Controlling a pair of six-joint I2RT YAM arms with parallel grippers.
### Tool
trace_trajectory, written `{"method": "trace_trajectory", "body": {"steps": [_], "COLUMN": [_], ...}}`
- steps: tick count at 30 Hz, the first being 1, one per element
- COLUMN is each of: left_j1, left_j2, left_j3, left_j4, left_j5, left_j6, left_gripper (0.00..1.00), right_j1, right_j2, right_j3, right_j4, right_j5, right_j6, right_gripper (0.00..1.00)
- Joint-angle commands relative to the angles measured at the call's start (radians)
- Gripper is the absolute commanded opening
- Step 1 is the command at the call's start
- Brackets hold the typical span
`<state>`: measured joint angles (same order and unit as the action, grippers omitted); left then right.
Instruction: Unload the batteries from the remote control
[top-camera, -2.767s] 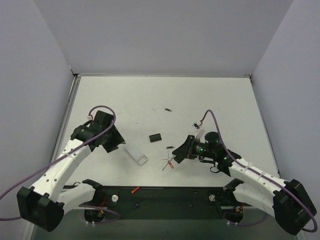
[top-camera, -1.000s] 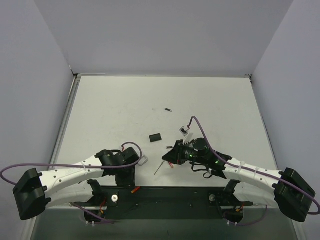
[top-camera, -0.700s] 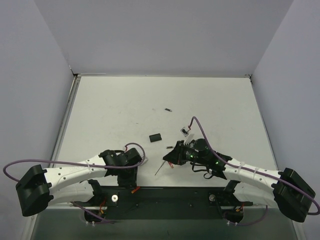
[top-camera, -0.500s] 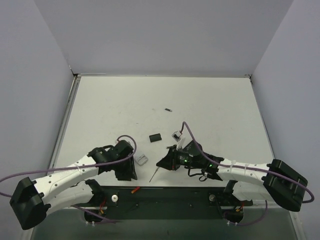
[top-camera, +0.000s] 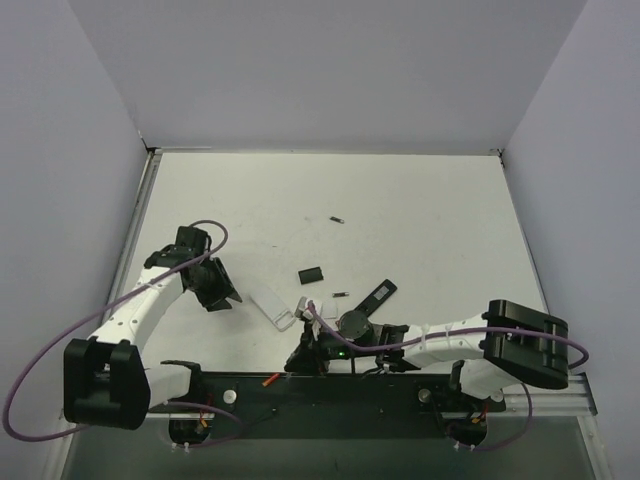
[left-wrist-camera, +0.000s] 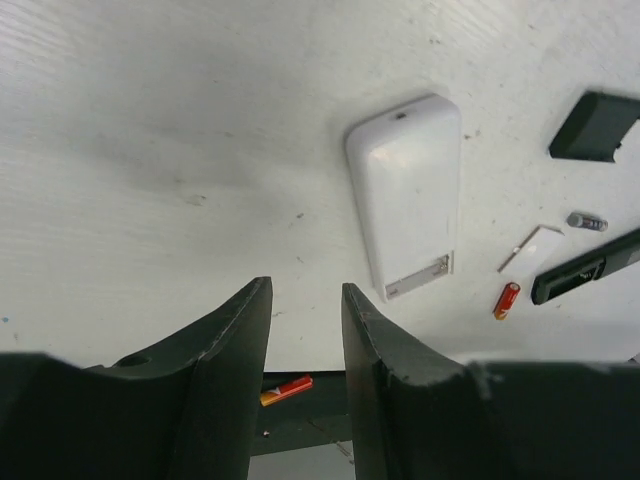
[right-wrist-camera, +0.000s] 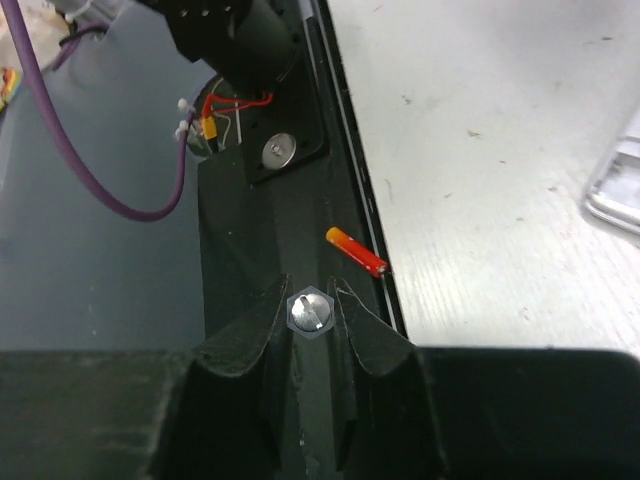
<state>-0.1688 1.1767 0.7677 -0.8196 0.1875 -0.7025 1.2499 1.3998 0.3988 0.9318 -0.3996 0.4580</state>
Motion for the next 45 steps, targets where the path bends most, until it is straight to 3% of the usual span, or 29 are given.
{"method": "trace_trajectory", "body": {"steps": [1,15,22,24,28,37,42,45], "left_j1": [0.092,0.193,0.193,0.192,0.193,0.189,0.176,0.100], "left_j2": [0.061,0.103,0.089,0.078,0.060,0.057,0.032,-0.005], "left_j3": [0.016,-0.011,-0.011,-0.022,-0.065,-0.073,-0.061,-0.018], "left_j4": [0.059,0.108,0.108,0.115,0.140,0.177,0.209,0.229], "left_j5": [0.066,0.109,0.096,0.090,0.099,0.128,0.147,0.147], "left_j6": [0.078,0.113,0.104,0.095,0.074,0.080,0.103,0.138], "left_gripper": [0.44,0.44,0.45,0.45,0.45,0.45,0.45,0.45], "right_j1": [0.049,0.154,0.096,0.086,0.068,0.057,-0.002,-0.084], "right_j2": [0.056,0.117,0.091,0.065,-0.036,-0.228,-0.292,-0.337], "right_j3": [0.072,0.179,0.170,0.169,0.138,0.081,0.164,0.263], "right_j4": [0.085,-0.059,0.021,0.029,0.019,-0.094,-0.310,-0.595], "right_j5": [-0.018,0.113,0.346,0.474,0.542,0.535,0.579,0.662], "right_j6": [-0.174,-0.361,-0.521,-0.567,-0.670,-0.575,-0.449,-0.300], "right_gripper": [0.00,0.00,0.00,0.00,0.00,0.00,0.00,0.00]}}
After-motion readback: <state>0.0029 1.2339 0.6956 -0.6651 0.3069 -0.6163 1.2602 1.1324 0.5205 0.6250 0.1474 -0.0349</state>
